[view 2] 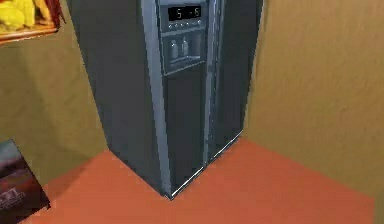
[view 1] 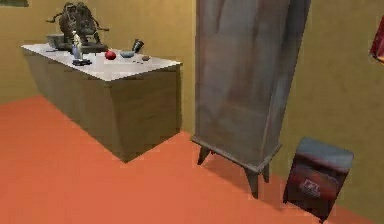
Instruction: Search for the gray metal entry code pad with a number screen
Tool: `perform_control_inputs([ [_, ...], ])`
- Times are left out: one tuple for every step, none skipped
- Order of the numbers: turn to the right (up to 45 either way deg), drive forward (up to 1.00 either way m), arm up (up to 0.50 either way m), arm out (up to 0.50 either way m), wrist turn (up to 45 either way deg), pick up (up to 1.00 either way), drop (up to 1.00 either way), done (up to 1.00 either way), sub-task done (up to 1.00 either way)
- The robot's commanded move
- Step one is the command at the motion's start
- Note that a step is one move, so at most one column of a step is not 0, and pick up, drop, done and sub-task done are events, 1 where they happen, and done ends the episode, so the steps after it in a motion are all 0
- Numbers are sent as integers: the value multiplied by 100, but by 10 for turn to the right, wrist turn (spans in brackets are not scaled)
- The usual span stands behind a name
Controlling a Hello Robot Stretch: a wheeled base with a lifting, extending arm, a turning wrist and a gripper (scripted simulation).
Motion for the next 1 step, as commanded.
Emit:
perform_control_inputs([
  [-360,0,0,0,0,0,0,0,0],
])
